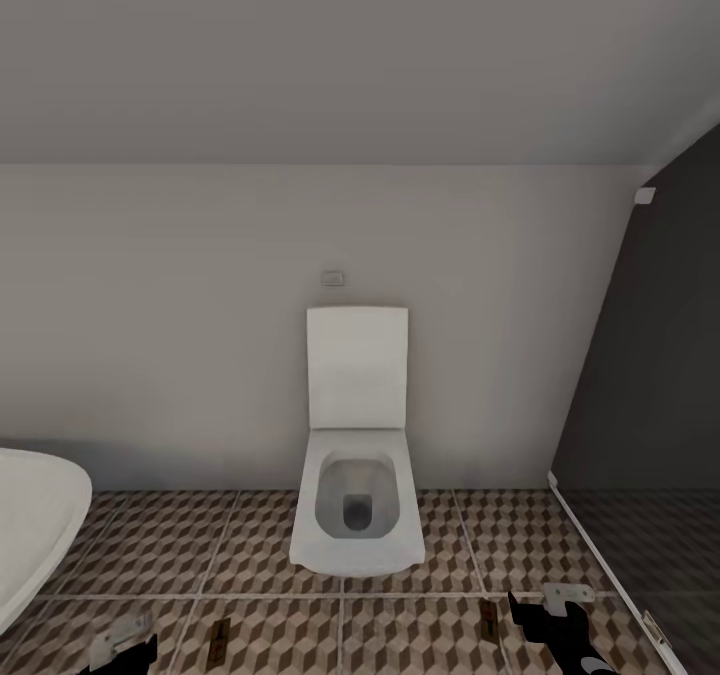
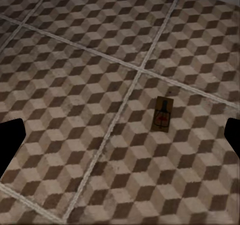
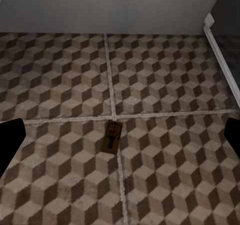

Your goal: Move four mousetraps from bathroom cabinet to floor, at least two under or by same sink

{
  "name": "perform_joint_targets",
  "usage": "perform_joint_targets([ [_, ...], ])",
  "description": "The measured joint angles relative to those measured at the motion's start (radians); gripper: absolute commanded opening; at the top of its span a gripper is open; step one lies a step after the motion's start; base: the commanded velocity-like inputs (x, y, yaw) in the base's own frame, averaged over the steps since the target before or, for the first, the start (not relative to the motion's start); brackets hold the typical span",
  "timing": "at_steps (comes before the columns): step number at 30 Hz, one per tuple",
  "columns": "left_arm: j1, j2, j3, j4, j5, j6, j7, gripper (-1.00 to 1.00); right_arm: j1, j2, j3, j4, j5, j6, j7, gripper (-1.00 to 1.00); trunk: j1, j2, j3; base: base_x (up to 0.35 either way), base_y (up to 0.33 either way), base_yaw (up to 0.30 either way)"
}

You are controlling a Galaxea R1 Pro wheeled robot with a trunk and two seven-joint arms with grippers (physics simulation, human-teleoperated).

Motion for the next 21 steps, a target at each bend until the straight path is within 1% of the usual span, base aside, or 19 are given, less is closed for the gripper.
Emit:
perform_joint_targets([
  [5, 0.006, -0.013, 0.000, 0.029, 0.000, 0.003, -0.002, 1.00, 0.000, 0.000, 0.000, 0.000, 0.000, 0.000, 0.000, 1.00, 0.000, 0.000, 0.000, 0.000, 0.000, 0.000],
  [7, 0.012, -0.027, 0.000, 0.036, 0.000, 0.004, -0.002, 1.00, 0.000, 0.000, 0.000, 0.000, 0.000, 0.000, 0.000, 1.00, 0.000, 0.000, 0.000, 0.000, 0.000, 0.000],
  [8, 0.017, -0.038, -0.001, 0.039, 0.000, 0.004, -0.001, 1.00, 0.000, 0.000, 0.000, 0.000, 0.000, 0.000, 0.000, 1.00, 0.000, 0.000, 0.000, 0.000, 0.000, 0.000],
  [9, 0.030, -0.061, -0.001, 0.041, -0.001, 0.005, -0.001, 1.00, 0.000, 0.000, 0.000, 0.000, 0.000, 0.000, 0.000, 1.00, 0.000, 0.000, 0.000, 0.000, 0.000, 0.000],
  [16, 0.044, -0.099, 0.000, 0.042, 0.000, 0.005, -0.001, 1.00, 0.000, 0.000, 0.000, 0.000, 0.000, 0.000, 0.000, 1.00, 0.000, 0.000, 0.000, 0.000, 0.000, 0.000],
  [17, 0.046, -0.110, -0.001, 0.043, 0.000, 0.005, -0.001, 1.00, 0.000, 0.000, 0.000, 0.000, 0.000, 0.000, 0.000, 1.00, 0.000, 0.000, 0.000, 0.000, 0.000, 0.000],
  [18, 0.050, -0.140, -0.002, 0.043, -0.002, 0.005, -0.002, 1.00, 0.000, 0.000, 0.000, 0.000, 0.000, 0.000, 0.000, 1.00, 0.000, 0.000, 0.000, 0.000, 0.000, 0.000],
  [19, 0.053, -0.162, -0.001, 0.043, -0.001, 0.005, -0.002, 1.00, 0.000, 0.000, 0.000, 0.000, 0.000, 0.000, 0.000, 1.00, 0.000, 0.000, 0.000, 0.000, 0.000, 0.000],
  [20, 0.054, -0.173, -0.001, 0.043, 0.000, 0.005, -0.002, 1.00, 0.000, 0.000, 0.000, 0.000, 0.000, 0.000, 0.000, 1.00, 0.000, 0.000, 0.000, 0.000, 0.000, 0.000],
  [21, 0.059, -0.204, -0.002, 0.043, -0.002, 0.005, -0.002, 1.00, 0.000, 0.000, 0.000, 0.000, 0.000, 0.000, 0.000, 1.00, 0.000, 0.000, 0.000, 0.000, 0.000, 0.000],
])
